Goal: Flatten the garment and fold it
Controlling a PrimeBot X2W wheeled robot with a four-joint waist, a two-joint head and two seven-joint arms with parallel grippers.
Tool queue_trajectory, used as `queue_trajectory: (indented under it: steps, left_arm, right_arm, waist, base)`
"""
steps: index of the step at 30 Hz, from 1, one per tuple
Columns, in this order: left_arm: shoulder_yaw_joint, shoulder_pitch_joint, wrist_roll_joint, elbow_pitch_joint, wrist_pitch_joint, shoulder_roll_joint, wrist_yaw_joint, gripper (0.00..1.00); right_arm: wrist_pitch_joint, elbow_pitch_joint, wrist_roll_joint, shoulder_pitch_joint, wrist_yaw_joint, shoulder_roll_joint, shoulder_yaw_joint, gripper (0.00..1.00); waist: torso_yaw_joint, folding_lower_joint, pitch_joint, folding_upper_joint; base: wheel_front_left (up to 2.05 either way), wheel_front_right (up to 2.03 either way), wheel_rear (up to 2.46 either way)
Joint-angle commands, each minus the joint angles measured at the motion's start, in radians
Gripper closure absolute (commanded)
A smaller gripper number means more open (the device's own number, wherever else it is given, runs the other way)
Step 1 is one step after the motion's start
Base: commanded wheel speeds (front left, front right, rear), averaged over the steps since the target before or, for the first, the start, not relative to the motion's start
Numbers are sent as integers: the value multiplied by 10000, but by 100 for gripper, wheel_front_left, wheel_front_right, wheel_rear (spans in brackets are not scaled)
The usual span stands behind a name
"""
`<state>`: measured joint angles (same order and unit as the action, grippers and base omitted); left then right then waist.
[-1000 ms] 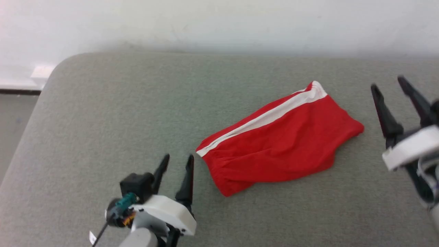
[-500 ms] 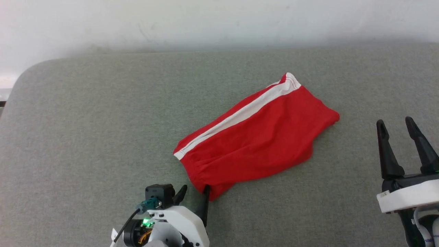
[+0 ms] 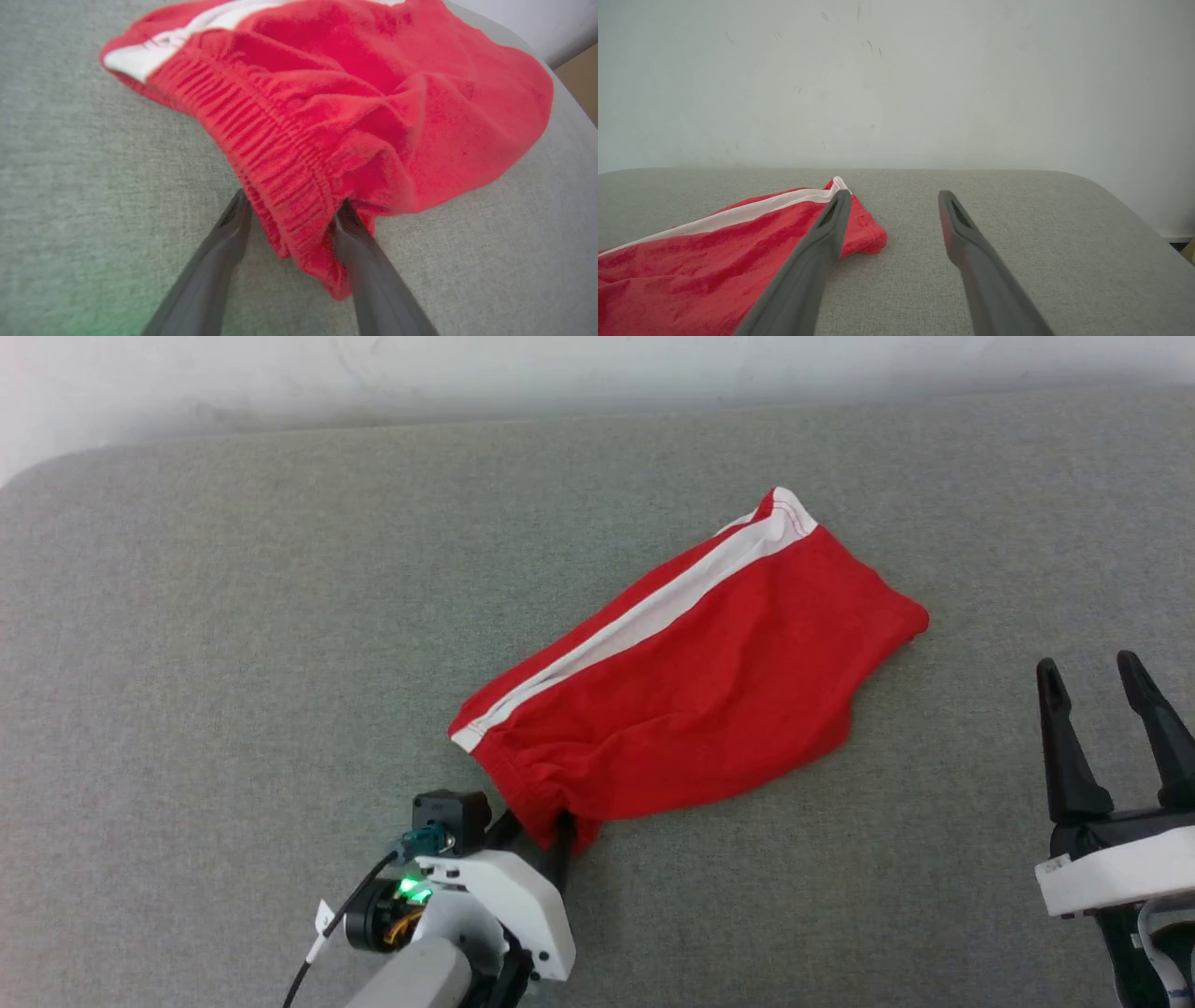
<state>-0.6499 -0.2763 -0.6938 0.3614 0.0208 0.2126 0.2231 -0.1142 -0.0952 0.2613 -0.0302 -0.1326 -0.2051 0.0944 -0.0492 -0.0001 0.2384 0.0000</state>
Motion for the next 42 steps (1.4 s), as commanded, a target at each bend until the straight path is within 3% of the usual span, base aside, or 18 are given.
queue_trajectory:
  steps: [1, 7, 12, 22, 31, 37, 38, 39, 40, 42]
  left_arm:
    - [-308, 203, -62, 614, -510, -115, -148, 100]
    - [-464, 204, -32, 884, -172, -209, -459, 100]
    - [-497, 114, 201, 328, 367, -79, -565, 100]
    - [-1000, -288, 750, -1195, 155, 122, -608, 100]
    - [-1296, -544, 922, -1568, 16, -27, -637, 100]
    - [-1428, -665, 968, -1577, 26, -117, -684, 100]
    - [-1433, -670, 962, -1570, 33, -125, -685, 100]
    - [-1434, -671, 954, -1561, 44, -124, -686, 100]
    - [-1432, -671, 945, -1549, 57, -117, -691, 100]
    - [-1426, -672, 939, -1508, 85, -88, -694, 100]
  right_arm:
    - [62, -46, -134, 76, 19, -28, 11, 0]
    - [589, -6, -247, -136, 19, -489, -237, 0]
    - [2347, 498, 8, -904, 19, -1064, -867, 0]
    - [6260, 4028, 377, -4124, 19, -1402, -1586, 0]
    - [7386, 6353, 559, -5747, 19, -1630, -2409, 0]
    - [7811, 7139, 1278, -6054, 19, -1756, -3540, 0]
    - [7957, 7181, 1483, -6019, 19, -1802, -3837, 28]
    - [8065, 7180, 1673, -5983, 19, -1886, -4135, 75]
    - [8105, 7175, 1847, -5954, 19, -1990, -4360, 100]
    - [8031, 7211, 2124, -5929, 19, -2197, -4625, 100]
  waist:
    - [85, 1, 58, 0]
    - [499, 1, -257, 0]
    - [989, 1, -406, 0]
    - [1771, 1, 165, 0]
    - [2224, 1, 604, 0]
    - [2414, 1, 780, 0]
    - [2429, 1, 790, 0]
    - [2437, 1, 798, 0]
    - [2440, 1, 800, 0]
    - [2425, 1, 786, 0]
  base:
    - [0, 0, 0]
    - [0, 0, 0]
    - [0, 0, 0]
    - [0, 0, 0]
    - [0, 0, 0]
    - [0, 0, 0]
    - [0, 0, 0]
    - [0, 0, 0]
    - [0, 0, 0]
    - [0, 0, 0]
